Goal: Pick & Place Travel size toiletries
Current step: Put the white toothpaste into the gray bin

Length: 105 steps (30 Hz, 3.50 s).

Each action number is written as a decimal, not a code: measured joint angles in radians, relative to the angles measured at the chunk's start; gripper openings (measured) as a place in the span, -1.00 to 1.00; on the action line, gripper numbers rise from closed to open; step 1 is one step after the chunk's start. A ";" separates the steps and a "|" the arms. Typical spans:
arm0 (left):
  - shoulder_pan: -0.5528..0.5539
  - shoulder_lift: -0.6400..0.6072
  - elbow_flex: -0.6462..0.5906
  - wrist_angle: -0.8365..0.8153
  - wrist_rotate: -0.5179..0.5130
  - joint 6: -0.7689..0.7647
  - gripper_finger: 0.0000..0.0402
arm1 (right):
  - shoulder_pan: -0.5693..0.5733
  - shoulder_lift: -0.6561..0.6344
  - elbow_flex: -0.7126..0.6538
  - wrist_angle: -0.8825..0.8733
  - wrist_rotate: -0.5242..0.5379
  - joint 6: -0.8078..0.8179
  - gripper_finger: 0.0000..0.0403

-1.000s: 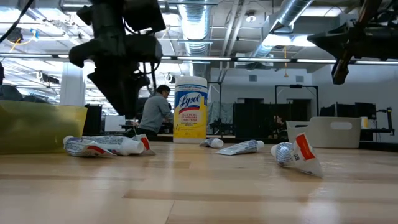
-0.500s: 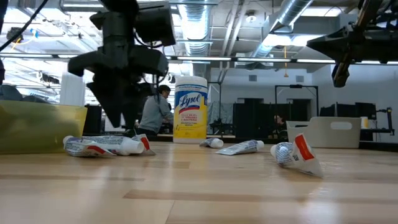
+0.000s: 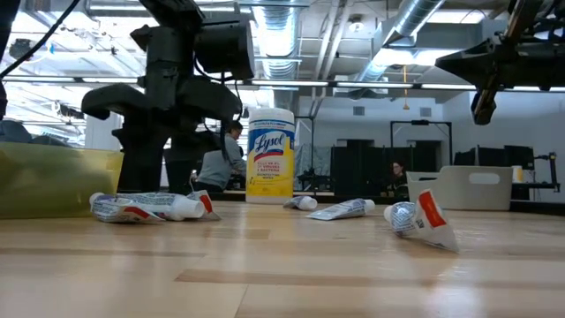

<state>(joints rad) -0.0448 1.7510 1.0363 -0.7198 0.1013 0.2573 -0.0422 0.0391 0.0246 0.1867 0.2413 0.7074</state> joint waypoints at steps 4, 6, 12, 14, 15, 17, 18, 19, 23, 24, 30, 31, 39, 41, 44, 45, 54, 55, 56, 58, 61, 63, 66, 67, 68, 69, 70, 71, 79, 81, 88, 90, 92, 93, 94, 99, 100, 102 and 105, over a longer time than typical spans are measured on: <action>0.000 0.021 0.000 0.012 -0.008 0.000 -0.08 | 0.000 0.000 0.000 -0.004 0.000 0.000 -1.00; 0.000 0.034 -0.003 0.006 -0.015 0.000 -0.08 | 0.001 0.000 0.000 -0.004 0.000 0.000 -1.00; 0.000 0.058 -0.002 0.011 -0.022 0.001 -0.09 | 0.002 0.000 0.000 -0.011 0.000 0.000 -1.00; 0.000 0.059 -0.003 0.013 -0.032 0.004 -0.13 | 0.002 0.000 0.000 -0.011 0.000 0.000 -1.00; 0.000 0.059 -0.003 0.015 -0.038 0.006 -0.16 | 0.002 0.000 0.000 -0.011 0.000 0.000 -1.00; 0.000 0.059 -0.003 0.017 -0.045 0.024 -0.27 | 0.002 0.000 0.000 -0.011 0.000 0.000 -1.00; 0.000 0.060 -0.003 0.018 -0.049 0.027 -0.34 | 0.002 0.000 0.000 -0.012 0.000 0.000 -1.00; 0.000 0.060 -0.003 0.020 -0.050 0.027 -0.42 | 0.002 0.000 0.000 -0.011 0.000 0.000 -1.00; 0.001 0.060 -0.003 0.026 -0.054 0.027 -0.72 | 0.002 0.000 0.000 -0.015 0.000 0.000 -1.00; 0.001 0.055 -0.004 0.026 -0.054 0.027 -0.77 | 0.002 0.000 0.000 -0.015 0.000 0.000 -1.00; 0.001 0.024 -0.008 0.077 -0.041 0.027 -0.78 | 0.002 0.000 0.000 -0.015 0.000 0.000 -1.00; 0.001 0.012 -0.008 0.073 -0.041 0.027 -0.77 | 0.002 0.000 0.000 -0.015 0.000 0.000 -1.00; 0.019 -0.130 -0.007 0.151 -0.045 -0.070 -0.75 | -0.008 0.001 0.000 0.000 0.102 -0.005 -0.96; 0.034 -0.170 -0.006 0.199 -0.047 -0.116 -0.75 | -0.008 0.012 0.000 0.001 0.125 -0.026 -0.88; 0.055 -0.223 -0.006 0.268 -0.052 -0.158 -0.75 | -0.008 0.042 0.003 0.010 0.129 -0.075 -0.71; 0.061 -0.234 -0.006 0.291 -0.053 -0.161 -0.75 | -0.008 0.054 0.007 0.008 0.129 -0.087 -0.64; 0.135 -0.268 -0.006 0.408 0.093 -0.170 -0.74 | -0.014 0.330 0.146 0.110 0.127 -0.289 -0.21; 0.144 -0.267 -0.006 0.419 0.117 -0.172 -0.74 | -0.017 0.368 0.171 0.109 0.128 -0.309 -0.21; 0.151 -0.264 -0.006 0.441 0.133 -0.184 -0.74 | -0.019 0.408 0.198 0.109 0.127 -0.330 -0.20; 0.168 -0.264 -0.006 0.451 0.162 -0.204 -0.74 | -0.025 0.483 0.250 0.109 0.126 -0.375 -0.22; 0.189 -0.263 -0.006 0.507 0.215 -0.237 -0.74 | -0.026 0.597 0.329 0.138 0.100 -0.461 -0.27; 0.203 -0.263 -0.006 0.571 0.254 -0.281 -0.74 | -0.026 0.664 0.375 0.161 0.055 -0.520 -0.30; 0.218 -0.263 -0.006 0.685 0.312 -0.339 -0.74 | -0.026 0.760 0.455 0.181 -0.015 -0.566 -0.34; 0.218 -0.263 -0.006 0.715 0.318 -0.349 -0.74 | -0.026 0.790 0.479 0.179 -0.036 -0.577 -0.35; 0.218 -0.263 -0.006 0.738 0.318 -0.360 -0.74 | -0.026 0.820 0.502 0.177 -0.053 -0.588 -0.35; 0.218 -0.263 -0.006 0.755 0.318 -0.367 -0.74 | -0.027 0.853 0.527 0.181 -0.073 -0.596 -0.35; 0.218 -0.263 -0.006 0.765 0.318 -0.371 -0.74 | -0.027 0.881 0.550 0.189 -0.099 -0.601 -0.35; 0.216 -0.263 -0.006 0.767 0.319 -0.372 -0.74 | -0.027 0.907 0.572 0.196 -0.127 -0.602 -0.35; 0.214 -0.263 -0.006 0.769 0.322 -0.378 -0.74 | -0.033 1.088 0.735 0.198 -0.314 -0.603 -0.14; 0.214 -0.263 -0.006 0.771 0.321 -0.378 -0.73 | -0.033 1.114 0.763 0.195 -0.349 -0.603 -0.07; 0.214 -0.263 -0.006 0.774 0.321 -0.377 -0.73 | -0.032 1.160 0.807 0.194 -0.403 -0.603 0.05; 0.214 -0.263 -0.006 0.780 0.321 -0.377 -0.73 | -0.032 1.160 0.805 0.179 -0.404 -0.602 0.03; 0.214 -0.263 -0.006 0.790 0.327 -0.376 -0.73 | -0.032 1.160 0.805 0.175 -0.404 -0.603 -0.01; 0.214 -0.263 -0.006 0.797 0.332 -0.375 -0.72 | -0.032 1.160 0.805 0.173 -0.404 -0.603 -0.03; 0.214 -0.263 -0.006 0.806 0.338 -0.375 -0.72 | -0.032 1.160 0.805 0.170 -0.404 -0.603 -0.04; 0.214 -0.263 -0.005 0.862 0.368 -0.376 -0.72 | -0.032 1.160 0.805 0.167 -0.404 -0.613 -0.13; 0.214 -0.263 -0.005 0.865 0.369 -0.376 -0.72 | -0.032 1.160 0.805 0.166 -0.404 -0.613 -0.14; 0.214 -0.263 -0.005 0.864 0.369 -0.375 -0.72 | -0.033 1.160 0.805 0.166 -0.404 -0.614 -0.18; 0.214 -0.263 -0.005 0.864 0.369 -0.375 -0.72 | -0.033 1.160 0.805 0.166 -0.404 -0.620 -0.26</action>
<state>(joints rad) 0.1688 1.4876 1.0309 0.1446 0.4706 -0.1181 -0.0750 1.1988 0.8299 0.3527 -0.1629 0.0879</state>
